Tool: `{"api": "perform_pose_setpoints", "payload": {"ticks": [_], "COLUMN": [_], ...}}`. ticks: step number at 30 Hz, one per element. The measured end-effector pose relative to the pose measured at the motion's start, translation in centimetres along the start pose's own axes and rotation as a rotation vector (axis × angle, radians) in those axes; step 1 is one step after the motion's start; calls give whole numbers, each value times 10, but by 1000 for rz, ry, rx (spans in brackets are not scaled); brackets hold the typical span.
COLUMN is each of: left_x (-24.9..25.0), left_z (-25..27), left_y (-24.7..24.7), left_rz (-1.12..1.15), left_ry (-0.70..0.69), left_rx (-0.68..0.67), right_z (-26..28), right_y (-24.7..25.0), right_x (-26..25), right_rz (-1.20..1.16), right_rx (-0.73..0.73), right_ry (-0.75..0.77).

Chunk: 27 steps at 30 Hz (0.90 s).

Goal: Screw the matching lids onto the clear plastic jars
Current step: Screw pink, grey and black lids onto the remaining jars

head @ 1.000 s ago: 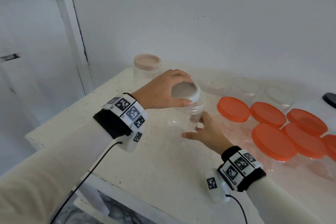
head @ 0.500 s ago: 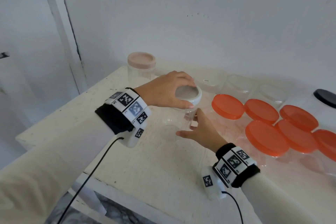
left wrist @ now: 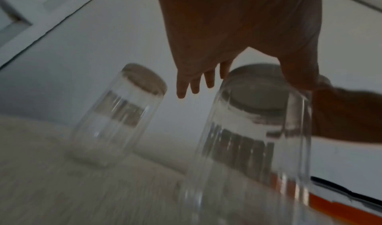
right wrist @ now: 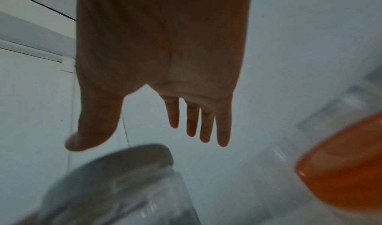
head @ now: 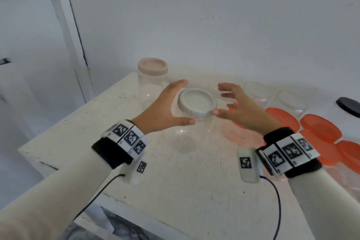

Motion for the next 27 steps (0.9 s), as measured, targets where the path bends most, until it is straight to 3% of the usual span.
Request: {"api": "perform_pose_setpoints", "payload": {"ticks": [3,7,13,27], "left_x": [-15,-24,-32,-39], "left_z": [15,20,17,9], "left_y": [-21,-42,-51,-43], "left_rz": [184,393,418,468], "left_ry": [117,143,175,165], "left_rx": [55,119,154,13], "right_z": [-1,-7,-16,-23], "right_y": [7,-1,-12,-10], "right_x": [-27,-52,-73,-79], "right_rz": [97,369,602,623], "right_rx": [-56,-210,-242,-433], "right_ry": [57,88,142,122]}}
Point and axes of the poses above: each hand's wrist, its own z-axis away from the middle knuckle, its own y-axis out of the back of the hand, x = y × z, the point moved 2 cm from there along -z, towards the middle knuckle, and after that the axes turned 12 degrees about -y, right-handed, at the moved point
